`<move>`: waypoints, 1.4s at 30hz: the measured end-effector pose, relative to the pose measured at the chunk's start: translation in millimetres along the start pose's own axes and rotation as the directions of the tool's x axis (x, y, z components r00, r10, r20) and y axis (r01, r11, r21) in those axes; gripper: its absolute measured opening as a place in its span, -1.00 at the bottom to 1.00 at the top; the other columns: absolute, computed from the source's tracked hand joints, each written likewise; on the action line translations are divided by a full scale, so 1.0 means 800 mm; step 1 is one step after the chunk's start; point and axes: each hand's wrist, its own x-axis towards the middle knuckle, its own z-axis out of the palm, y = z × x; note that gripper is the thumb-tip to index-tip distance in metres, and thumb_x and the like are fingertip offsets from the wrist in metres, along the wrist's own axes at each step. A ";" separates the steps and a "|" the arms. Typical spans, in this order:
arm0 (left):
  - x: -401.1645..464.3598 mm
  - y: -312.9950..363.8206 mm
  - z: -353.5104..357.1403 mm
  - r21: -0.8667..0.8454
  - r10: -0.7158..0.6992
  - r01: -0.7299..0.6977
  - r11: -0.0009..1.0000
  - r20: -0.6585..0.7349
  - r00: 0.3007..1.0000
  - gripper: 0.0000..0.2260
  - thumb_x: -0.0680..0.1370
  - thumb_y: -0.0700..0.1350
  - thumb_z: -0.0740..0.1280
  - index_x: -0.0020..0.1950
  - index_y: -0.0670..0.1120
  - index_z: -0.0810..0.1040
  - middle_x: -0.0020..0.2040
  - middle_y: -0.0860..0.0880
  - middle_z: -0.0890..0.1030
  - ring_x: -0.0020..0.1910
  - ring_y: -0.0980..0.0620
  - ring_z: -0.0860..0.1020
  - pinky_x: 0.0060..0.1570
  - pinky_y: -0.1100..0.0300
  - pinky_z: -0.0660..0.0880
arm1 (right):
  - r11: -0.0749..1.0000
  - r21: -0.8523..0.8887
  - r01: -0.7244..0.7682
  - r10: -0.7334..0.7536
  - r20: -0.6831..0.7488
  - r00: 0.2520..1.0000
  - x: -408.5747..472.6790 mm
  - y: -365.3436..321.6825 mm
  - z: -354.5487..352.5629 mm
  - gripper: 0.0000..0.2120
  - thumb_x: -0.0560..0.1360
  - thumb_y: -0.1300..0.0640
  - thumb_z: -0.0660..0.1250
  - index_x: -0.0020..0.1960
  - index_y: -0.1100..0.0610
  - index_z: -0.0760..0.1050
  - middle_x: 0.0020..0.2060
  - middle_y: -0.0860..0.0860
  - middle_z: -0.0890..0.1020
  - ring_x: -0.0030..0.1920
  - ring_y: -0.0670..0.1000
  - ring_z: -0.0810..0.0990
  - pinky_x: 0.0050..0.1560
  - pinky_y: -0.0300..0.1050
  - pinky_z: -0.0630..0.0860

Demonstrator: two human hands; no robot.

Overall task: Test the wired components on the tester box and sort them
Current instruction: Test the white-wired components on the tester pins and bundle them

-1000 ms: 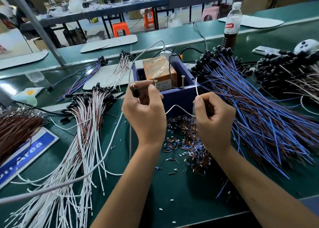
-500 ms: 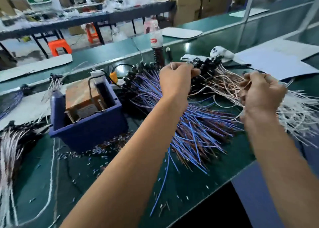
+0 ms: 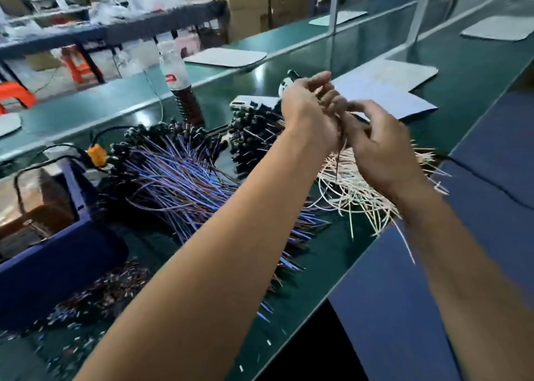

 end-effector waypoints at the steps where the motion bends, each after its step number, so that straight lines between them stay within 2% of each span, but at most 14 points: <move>1: 0.002 0.002 0.004 -0.040 0.011 -0.010 0.999 0.018 1.000 -0.74 0.63 -0.28 0.05 -0.23 -0.18 0.38 -0.35 -0.04 0.27 -0.50 0.10 0.20 -0.54 0.34 0.16 | 0.997 0.072 0.003 -0.004 0.014 1.000 0.003 0.002 -0.005 -0.81 0.70 0.03 0.27 0.09 0.10 0.61 -0.23 -0.07 0.71 -0.22 -0.03 0.69 -0.07 0.05 0.60; 3: 0.007 0.008 0.009 -0.051 0.039 -0.037 0.998 0.030 0.999 -0.73 0.65 -0.30 0.07 -0.21 -0.20 0.43 -0.30 -0.07 0.36 -0.40 0.08 0.26 -0.40 0.31 0.24 | 0.981 0.193 -0.030 0.030 0.000 1.000 0.011 0.008 -0.014 -0.71 0.69 0.06 0.29 -0.14 0.12 0.64 -0.46 -0.11 0.60 -0.43 -0.03 0.56 -0.27 0.03 0.59; 7: 0.016 0.012 0.006 0.249 0.072 -0.073 0.966 0.014 0.997 -0.74 0.68 -0.23 0.20 -0.18 -0.12 0.54 -0.19 -0.08 0.47 -0.29 0.06 0.40 -0.32 0.24 0.34 | 0.981 0.155 -0.113 0.110 0.029 0.994 0.033 0.004 -0.046 -0.73 0.67 0.03 0.33 -0.14 0.06 0.69 -0.53 -0.14 0.46 -0.52 -0.08 0.38 -0.39 -0.07 0.51; 12: 0.035 0.009 -0.018 0.700 0.189 -0.141 0.700 0.009 0.982 -0.57 0.76 0.09 0.07 -0.16 0.02 0.60 -0.12 0.00 0.45 -0.21 0.10 0.36 -0.28 0.17 0.27 | 0.942 -0.334 -0.016 0.003 -0.041 0.999 0.064 0.003 -0.074 -0.77 0.60 -0.04 0.32 -0.05 0.02 0.73 -0.38 -0.05 0.56 -0.35 0.02 0.48 -0.31 -0.10 0.34; 15: 0.051 0.003 -0.042 0.633 0.136 -0.025 0.774 -0.127 0.983 -0.61 0.75 0.11 0.08 0.02 -0.05 0.62 -0.27 0.00 0.36 -0.37 0.11 0.31 -0.43 0.26 0.28 | 0.903 -0.428 -0.025 -0.014 -0.087 0.996 0.070 0.013 -0.045 -0.75 0.64 0.03 0.30 0.06 0.09 0.73 -0.10 0.14 0.72 -0.06 0.25 0.60 -0.08 0.04 0.51; 18: 0.061 -0.005 -0.068 0.388 0.080 0.018 0.922 -0.235 0.969 -0.63 0.77 0.00 0.07 0.03 -0.20 0.54 -0.29 -0.07 0.35 -0.40 0.09 0.35 -0.56 0.32 0.38 | 0.870 -0.492 0.011 0.035 0.084 0.996 0.064 0.035 -0.003 -0.70 0.70 0.03 0.23 0.23 0.15 0.66 0.11 0.25 0.66 0.12 0.27 0.57 0.10 0.05 0.50; 22: 0.062 -0.005 -0.091 0.317 0.098 0.009 0.949 -0.320 0.942 -0.94 0.68 -0.34 0.25 0.10 -0.32 0.48 -0.19 -0.16 0.47 -0.29 0.00 0.51 -0.43 0.30 0.57 | 0.807 -0.581 0.101 0.187 0.416 0.890 0.046 0.064 0.047 -0.32 0.70 -0.28 0.01 0.67 0.11 0.12 0.63 0.11 0.24 0.62 0.13 0.20 0.59 0.23 0.16; 25: 0.057 0.000 -0.094 0.383 0.194 -0.054 0.922 -0.337 0.921 -0.74 0.54 -0.48 0.29 0.22 -0.39 0.47 -0.08 -0.20 0.55 -0.13 -0.06 0.58 -0.22 0.29 0.57 | 0.692 -0.697 0.190 0.248 0.476 0.844 0.037 0.083 0.071 -0.19 0.65 -0.38 -0.08 0.70 0.09 -0.18 0.69 0.02 -0.09 0.68 0.06 -0.06 0.62 0.34 -0.11; 27: 0.049 0.007 -0.094 0.408 0.235 -0.087 0.909 -0.329 0.915 -0.89 0.49 -0.49 0.27 -0.08 -0.31 0.48 -0.33 -0.12 0.61 -0.23 0.00 0.56 -0.17 0.26 0.53 | 0.661 -0.726 0.188 0.283 0.474 0.834 0.037 0.085 0.077 -0.13 0.62 -0.44 -0.11 0.69 0.08 -0.26 0.69 0.00 -0.17 0.68 0.05 -0.13 0.62 0.34 -0.17; 29: 0.036 0.012 -0.096 0.430 0.252 -0.104 0.897 -0.303 0.919 -0.82 0.49 -0.47 0.26 -0.23 -0.24 0.45 -0.54 0.00 0.55 -0.31 0.03 0.54 -0.08 0.22 0.50 | 0.670 -0.727 0.154 0.317 0.467 0.825 0.043 0.081 0.076 -0.08 0.58 -0.48 -0.11 0.69 0.07 -0.27 0.68 0.00 -0.17 0.68 0.05 -0.13 0.62 0.33 -0.18; 32: 0.007 0.022 -0.109 0.383 0.209 -0.113 0.917 -0.218 0.953 -0.88 0.54 -0.45 0.28 -0.12 -0.29 0.55 -0.42 -0.07 0.63 -0.34 0.02 0.61 -0.12 0.25 0.58 | 0.711 -0.696 0.100 0.262 0.394 0.881 0.045 0.063 0.076 -0.07 0.59 -0.46 -0.02 0.70 0.14 -0.13 0.69 0.07 -0.02 0.68 0.08 -0.01 0.64 0.25 -0.09; 34: -0.020 0.031 -0.119 0.355 0.189 -0.134 0.925 -0.126 0.974 -0.89 0.59 -0.42 0.27 -0.03 -0.28 0.57 -0.29 -0.13 0.68 -0.30 -0.02 0.66 -0.22 0.26 0.63 | 0.775 -0.628 0.065 0.166 0.302 0.939 0.039 0.043 0.077 -0.14 0.62 -0.38 0.12 0.66 0.20 0.08 0.64 0.15 0.20 0.63 0.13 0.18 0.61 0.15 0.12; 37: -0.072 0.058 -0.147 0.452 0.171 -0.178 0.874 0.056 0.984 -0.86 0.62 -0.36 0.25 -0.03 -0.22 0.58 -0.23 -0.12 0.69 -0.31 -0.01 0.64 -0.31 0.27 0.59 | 0.862 -0.485 0.147 -0.093 0.133 0.987 0.015 -0.011 0.095 -0.56 0.61 -0.13 0.35 0.33 0.16 0.54 0.21 0.19 0.66 0.21 0.22 0.61 0.18 0.06 0.53; 42: -0.182 0.142 -0.222 0.700 0.057 -0.236 0.674 0.269 0.961 -0.90 0.55 -0.24 0.33 -0.16 -0.13 0.50 -0.25 -0.09 0.61 -0.39 0.02 0.48 -0.51 0.28 0.29 | 0.900 -0.237 0.366 -0.341 0.141 0.929 -0.062 -0.128 0.152 -0.82 0.56 0.00 0.36 -0.06 0.09 0.66 -0.26 0.14 0.69 -0.23 0.26 0.63 -0.30 -0.02 0.42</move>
